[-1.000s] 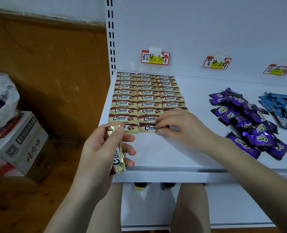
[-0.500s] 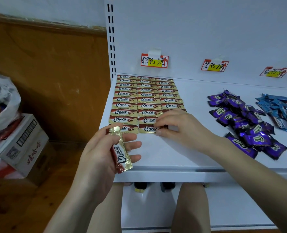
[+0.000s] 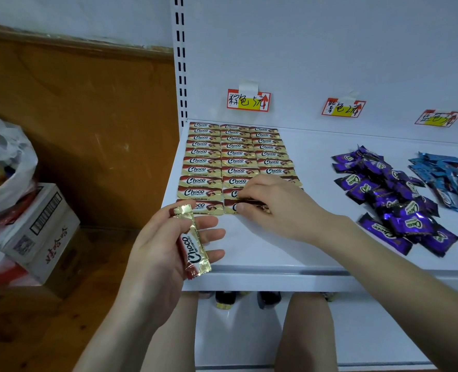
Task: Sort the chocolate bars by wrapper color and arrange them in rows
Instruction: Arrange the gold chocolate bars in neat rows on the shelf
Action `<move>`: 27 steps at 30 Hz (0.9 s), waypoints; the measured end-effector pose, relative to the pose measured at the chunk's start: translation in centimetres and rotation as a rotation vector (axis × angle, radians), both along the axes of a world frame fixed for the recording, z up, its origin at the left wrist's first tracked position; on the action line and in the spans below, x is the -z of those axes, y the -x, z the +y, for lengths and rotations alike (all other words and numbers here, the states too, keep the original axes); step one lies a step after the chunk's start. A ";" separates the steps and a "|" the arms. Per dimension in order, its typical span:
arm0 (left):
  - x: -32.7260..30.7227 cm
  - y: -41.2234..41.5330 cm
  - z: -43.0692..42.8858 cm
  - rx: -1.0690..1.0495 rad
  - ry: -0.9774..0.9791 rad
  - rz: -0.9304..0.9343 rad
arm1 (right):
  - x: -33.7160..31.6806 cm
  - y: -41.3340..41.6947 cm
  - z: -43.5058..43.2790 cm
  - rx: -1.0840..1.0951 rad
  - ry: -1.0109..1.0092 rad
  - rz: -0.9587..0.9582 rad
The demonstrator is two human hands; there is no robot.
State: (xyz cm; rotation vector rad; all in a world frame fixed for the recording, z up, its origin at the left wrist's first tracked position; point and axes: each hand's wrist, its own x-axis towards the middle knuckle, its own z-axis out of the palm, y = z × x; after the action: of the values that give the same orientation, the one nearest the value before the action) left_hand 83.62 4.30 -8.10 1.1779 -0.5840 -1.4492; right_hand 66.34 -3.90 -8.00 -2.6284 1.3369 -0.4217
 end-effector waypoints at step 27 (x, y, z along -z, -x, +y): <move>-1.0 2.3 0.3 0.012 0.247 0.143 | -3.2 -0.3 4.9 0.078 -0.143 -0.652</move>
State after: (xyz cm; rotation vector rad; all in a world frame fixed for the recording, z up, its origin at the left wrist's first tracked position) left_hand 81.31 4.57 -7.06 0.8716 -0.6507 -1.4136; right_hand 66.69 0.98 -4.77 -2.0481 1.1815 -1.0371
